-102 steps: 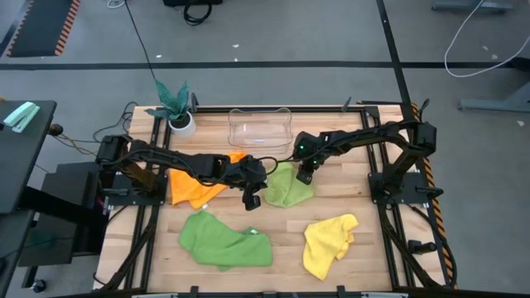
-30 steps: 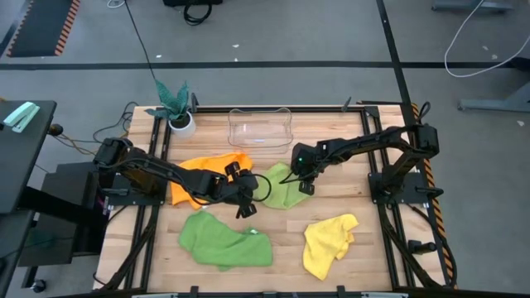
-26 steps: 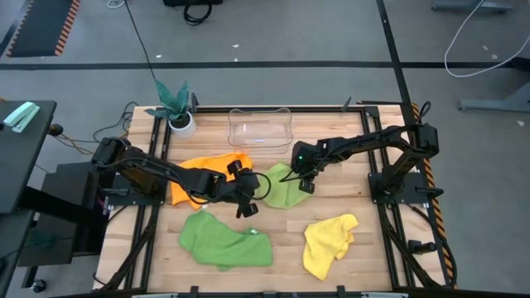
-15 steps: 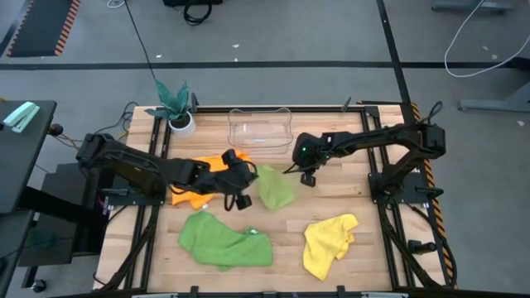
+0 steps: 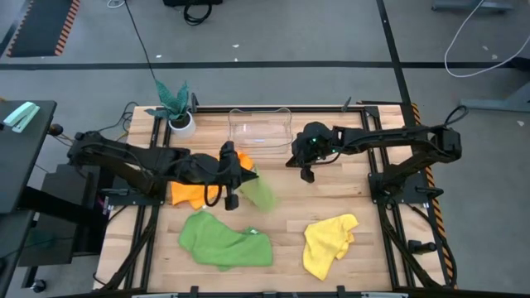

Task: Fold microfiber towels
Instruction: Fold the light green microfiber cloth

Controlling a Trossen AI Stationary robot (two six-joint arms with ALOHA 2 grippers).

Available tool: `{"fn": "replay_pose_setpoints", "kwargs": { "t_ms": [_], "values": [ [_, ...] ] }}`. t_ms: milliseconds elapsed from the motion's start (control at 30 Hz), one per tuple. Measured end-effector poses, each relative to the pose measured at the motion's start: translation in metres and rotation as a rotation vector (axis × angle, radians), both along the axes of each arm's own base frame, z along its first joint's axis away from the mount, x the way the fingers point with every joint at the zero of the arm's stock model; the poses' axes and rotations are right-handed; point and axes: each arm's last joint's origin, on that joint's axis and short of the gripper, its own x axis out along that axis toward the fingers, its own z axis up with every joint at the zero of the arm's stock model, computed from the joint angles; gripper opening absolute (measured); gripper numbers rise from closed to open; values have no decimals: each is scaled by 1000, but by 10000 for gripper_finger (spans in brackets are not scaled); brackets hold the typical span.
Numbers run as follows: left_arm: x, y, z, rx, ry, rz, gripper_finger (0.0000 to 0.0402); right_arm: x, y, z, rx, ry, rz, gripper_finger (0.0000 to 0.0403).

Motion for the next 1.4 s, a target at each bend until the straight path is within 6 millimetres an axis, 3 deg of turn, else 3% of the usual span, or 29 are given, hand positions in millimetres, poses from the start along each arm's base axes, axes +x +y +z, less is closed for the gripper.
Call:
{"fn": "replay_pose_setpoints", "kwargs": {
  "t_ms": [200, 400, 500, 833, 1133, 1300, 1400],
  "values": [
    [-4, 6, 25, -11, -10, 13, 1, -6, 2, 13, -8, -42, -1, 52],
    [-3, 27, 27, -25, 6, 104, 1, -23, 11, 45, -32, -173, 6, 84],
    [-1, 32, 28, -68, 5, 43, 1, -26, 18, 54, -57, -212, 8, 94],
    [13, 43, 24, -71, -21, 73, 1, -16, 44, 50, -50, -203, -16, 96],
    [21, 51, 24, -52, -56, 81, 1, 0, 83, 39, -44, -209, 26, 85],
    [22, 42, 23, -89, -53, -26, 1, 2, 78, 35, -135, -191, -13, 72],
    [20, 31, 22, -95, -33, -60, 1, -7, 69, 39, -170, -165, -25, 68]
  ]
}}
